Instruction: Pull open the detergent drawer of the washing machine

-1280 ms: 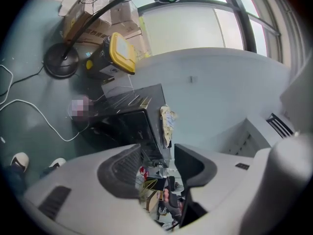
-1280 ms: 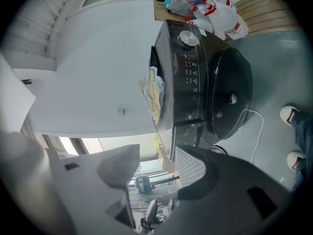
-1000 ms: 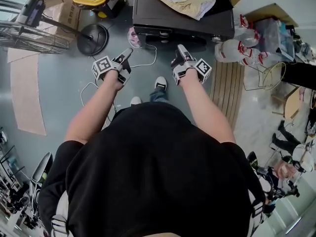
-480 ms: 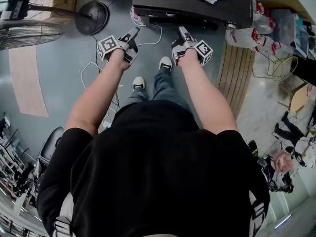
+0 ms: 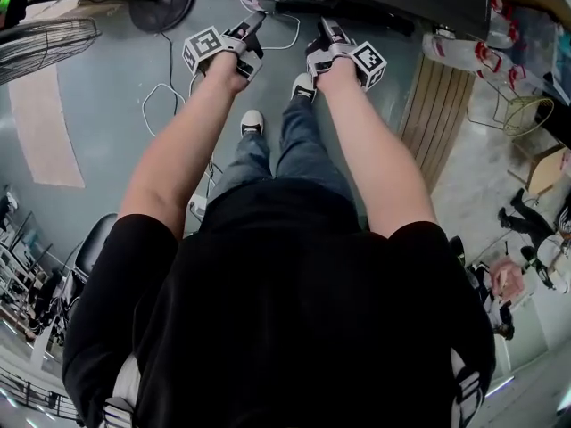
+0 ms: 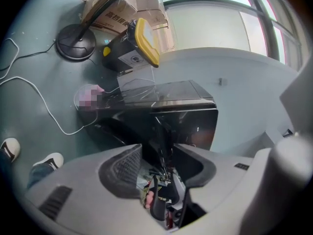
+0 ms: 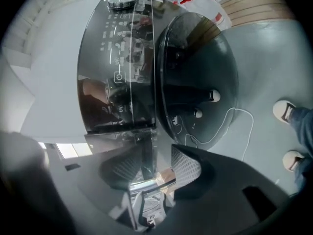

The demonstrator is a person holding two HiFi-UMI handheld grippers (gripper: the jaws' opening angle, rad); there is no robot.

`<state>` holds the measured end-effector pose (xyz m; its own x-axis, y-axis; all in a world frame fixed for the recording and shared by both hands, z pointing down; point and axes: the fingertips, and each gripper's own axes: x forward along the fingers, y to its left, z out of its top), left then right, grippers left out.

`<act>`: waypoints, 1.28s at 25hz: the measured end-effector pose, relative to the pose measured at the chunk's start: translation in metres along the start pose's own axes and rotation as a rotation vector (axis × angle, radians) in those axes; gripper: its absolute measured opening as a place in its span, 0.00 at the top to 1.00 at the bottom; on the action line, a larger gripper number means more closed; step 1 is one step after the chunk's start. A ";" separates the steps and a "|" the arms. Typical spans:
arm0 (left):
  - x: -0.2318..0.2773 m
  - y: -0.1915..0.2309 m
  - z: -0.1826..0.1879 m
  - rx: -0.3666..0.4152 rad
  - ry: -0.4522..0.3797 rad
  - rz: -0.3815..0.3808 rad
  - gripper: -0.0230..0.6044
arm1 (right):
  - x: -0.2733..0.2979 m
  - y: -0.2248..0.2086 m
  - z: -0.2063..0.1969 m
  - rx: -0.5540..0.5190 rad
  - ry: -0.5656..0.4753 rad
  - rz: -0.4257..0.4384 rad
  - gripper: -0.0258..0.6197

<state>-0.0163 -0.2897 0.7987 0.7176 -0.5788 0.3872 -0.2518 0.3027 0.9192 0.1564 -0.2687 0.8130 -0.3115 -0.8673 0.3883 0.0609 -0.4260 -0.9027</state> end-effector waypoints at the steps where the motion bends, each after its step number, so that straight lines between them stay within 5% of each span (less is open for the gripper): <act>1: 0.003 0.003 0.001 -0.003 -0.003 0.001 0.64 | 0.004 -0.002 -0.001 -0.005 0.007 -0.001 0.67; 17: 0.048 0.009 0.028 -0.051 -0.086 -0.078 0.68 | 0.041 0.004 0.001 0.014 -0.009 0.084 0.69; 21: 0.050 0.005 0.035 0.008 -0.119 -0.101 0.80 | 0.042 0.001 0.003 0.053 -0.035 0.123 0.68; 26: 0.051 0.001 0.038 0.009 -0.143 -0.137 0.84 | 0.045 0.013 0.002 0.053 -0.063 0.189 0.82; 32: 0.049 0.003 0.037 0.017 -0.137 -0.141 0.86 | 0.043 0.014 0.000 0.027 -0.054 0.178 0.84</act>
<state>-0.0061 -0.3449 0.8227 0.6517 -0.7128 0.2594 -0.1668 0.1990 0.9657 0.1439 -0.3119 0.8169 -0.2427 -0.9416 0.2333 0.1360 -0.2712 -0.9529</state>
